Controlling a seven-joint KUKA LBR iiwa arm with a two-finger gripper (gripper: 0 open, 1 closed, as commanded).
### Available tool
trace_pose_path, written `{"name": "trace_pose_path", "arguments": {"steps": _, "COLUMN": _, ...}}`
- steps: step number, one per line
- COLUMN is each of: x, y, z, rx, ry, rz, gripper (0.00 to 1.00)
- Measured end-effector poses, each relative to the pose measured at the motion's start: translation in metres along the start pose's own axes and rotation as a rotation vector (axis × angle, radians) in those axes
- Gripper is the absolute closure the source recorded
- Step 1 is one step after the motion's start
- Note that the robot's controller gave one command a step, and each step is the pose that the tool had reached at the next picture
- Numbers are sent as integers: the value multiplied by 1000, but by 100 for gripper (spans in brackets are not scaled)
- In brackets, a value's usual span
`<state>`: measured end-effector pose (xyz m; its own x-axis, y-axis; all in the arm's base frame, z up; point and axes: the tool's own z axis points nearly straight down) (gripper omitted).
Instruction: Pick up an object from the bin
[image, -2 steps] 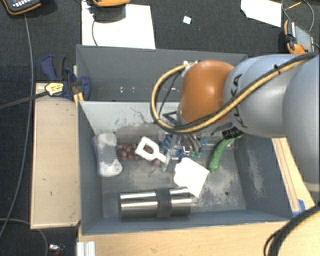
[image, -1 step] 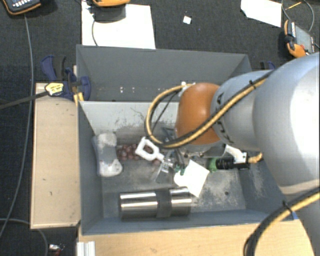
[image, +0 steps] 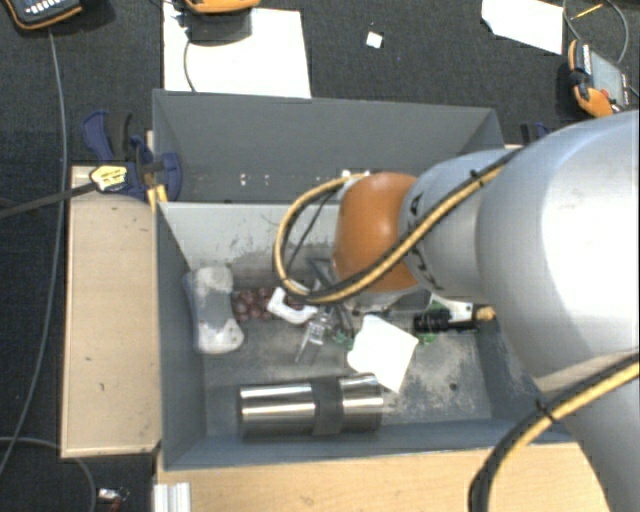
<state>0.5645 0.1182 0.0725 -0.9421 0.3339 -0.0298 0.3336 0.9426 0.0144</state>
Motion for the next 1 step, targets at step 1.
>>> {"name": "trace_pose_path", "arguments": {"steps": 1, "x": 9, "y": 0, "z": 0, "rx": 5, "ry": 10, "rz": 352, "gripper": 100}}
